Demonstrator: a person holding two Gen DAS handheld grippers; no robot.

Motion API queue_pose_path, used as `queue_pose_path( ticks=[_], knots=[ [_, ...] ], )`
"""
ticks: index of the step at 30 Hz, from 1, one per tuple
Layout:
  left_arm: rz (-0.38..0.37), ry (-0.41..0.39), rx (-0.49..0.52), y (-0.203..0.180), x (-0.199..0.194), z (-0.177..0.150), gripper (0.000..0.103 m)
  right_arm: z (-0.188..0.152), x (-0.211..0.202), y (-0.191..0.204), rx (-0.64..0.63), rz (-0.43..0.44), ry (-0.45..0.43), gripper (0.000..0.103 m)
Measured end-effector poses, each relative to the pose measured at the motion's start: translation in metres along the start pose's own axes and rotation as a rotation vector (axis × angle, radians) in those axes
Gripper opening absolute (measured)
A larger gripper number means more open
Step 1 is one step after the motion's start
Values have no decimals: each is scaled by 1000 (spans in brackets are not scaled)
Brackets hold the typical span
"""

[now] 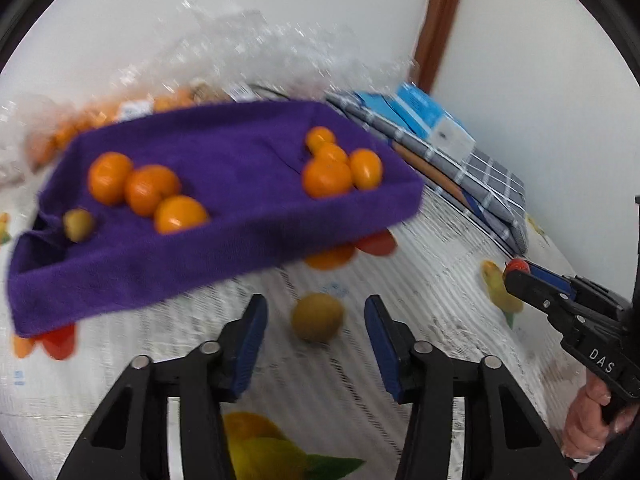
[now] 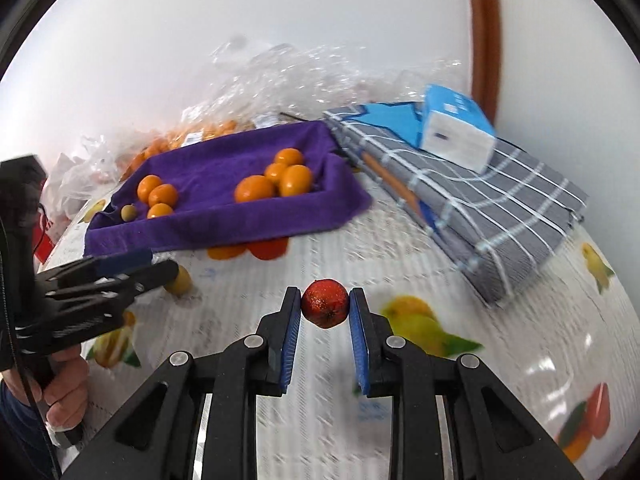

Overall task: Organize fruits
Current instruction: 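Grasp the red fruit with the right tool while the left tool grasps a yellow-green fruit, then carry the red fruit and yellow-green fruit over the towel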

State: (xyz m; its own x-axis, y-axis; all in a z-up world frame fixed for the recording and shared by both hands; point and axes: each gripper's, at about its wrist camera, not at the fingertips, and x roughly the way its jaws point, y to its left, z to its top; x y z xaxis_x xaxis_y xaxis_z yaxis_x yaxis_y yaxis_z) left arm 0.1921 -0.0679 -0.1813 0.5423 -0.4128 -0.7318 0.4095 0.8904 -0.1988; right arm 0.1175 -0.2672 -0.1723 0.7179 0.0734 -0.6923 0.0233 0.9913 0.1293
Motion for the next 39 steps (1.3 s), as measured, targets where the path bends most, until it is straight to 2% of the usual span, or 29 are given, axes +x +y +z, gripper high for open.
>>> queue_pose_path(
  ticks=[1, 2, 6, 10, 13, 19, 26, 30, 33, 36, 39],
  knots=[
    [-1, 17, -2, 0, 3, 0, 36, -2, -2, -2, 8, -1, -1, 24],
    [4, 33, -4, 0, 6, -1, 27, -5, -2, -5, 21, 0, 0, 24],
    [-37, 7, -22, 4, 0, -2, 27, -16, -6, -13, 49, 1, -1, 24],
    [-38, 0, -41, 7, -1, -2, 27, -22, -1, -15, 69, 3, 21, 24],
    [-36, -8, -44, 8, -2, -1, 27, -21, -4, -12, 58, -7, 3, 24],
    [-38, -31, -62, 11, -5, 0, 27, -17, -2, -4, 37, -7, 6, 24],
    [-40, -100, -71, 14, -18, 2, 27, -6, 4, 12, 19, 7, 2, 24],
    [-58, -136, -122, 25, -30, 7, 27, 8, 7, 23, 4, 10, -16, 24],
    [-11, -186, -155, 40, -45, 12, 27, 28, 10, 32, -14, 19, -43, 24],
    [84, -260, -204, 61, -65, 19, 27, 48, 14, 39, -30, 24, -74, 24],
    [112, -288, -246, 87, -78, 29, 27, 71, 21, 47, -45, 38, -98, 24]
  ],
)
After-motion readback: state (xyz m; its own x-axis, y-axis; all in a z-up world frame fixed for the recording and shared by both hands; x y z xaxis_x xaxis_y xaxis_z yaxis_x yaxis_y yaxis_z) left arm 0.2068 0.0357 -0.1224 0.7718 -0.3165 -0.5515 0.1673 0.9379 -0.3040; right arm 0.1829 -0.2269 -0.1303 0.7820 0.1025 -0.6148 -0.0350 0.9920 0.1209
